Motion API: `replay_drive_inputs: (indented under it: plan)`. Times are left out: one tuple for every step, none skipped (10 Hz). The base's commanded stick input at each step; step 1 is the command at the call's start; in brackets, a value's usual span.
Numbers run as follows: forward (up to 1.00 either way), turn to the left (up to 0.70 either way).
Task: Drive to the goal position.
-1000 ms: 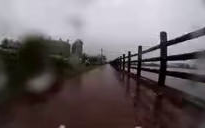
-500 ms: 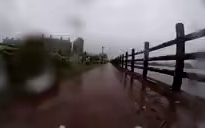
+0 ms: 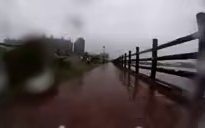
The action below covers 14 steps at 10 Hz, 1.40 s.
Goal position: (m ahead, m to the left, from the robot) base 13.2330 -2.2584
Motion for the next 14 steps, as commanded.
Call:
replay_drive_inputs:
  plan:
    - [1.00, 0.00]
    - [1.00, 0.00]
    - [1.00, 0.00]
    - [1.00, -0.14]
    - [1.00, -0.33]
    - [1.00, -0.04]
    - [1.00, 0.00]
    - [1.00, 0.00]
    - [1.00, 0.00]
    - [1.00, 0.00]
    - [1.00, 0.00]
    - [1.00, 0.00]
    - [1.00, 0.00]
    - [1.00, 0.00]
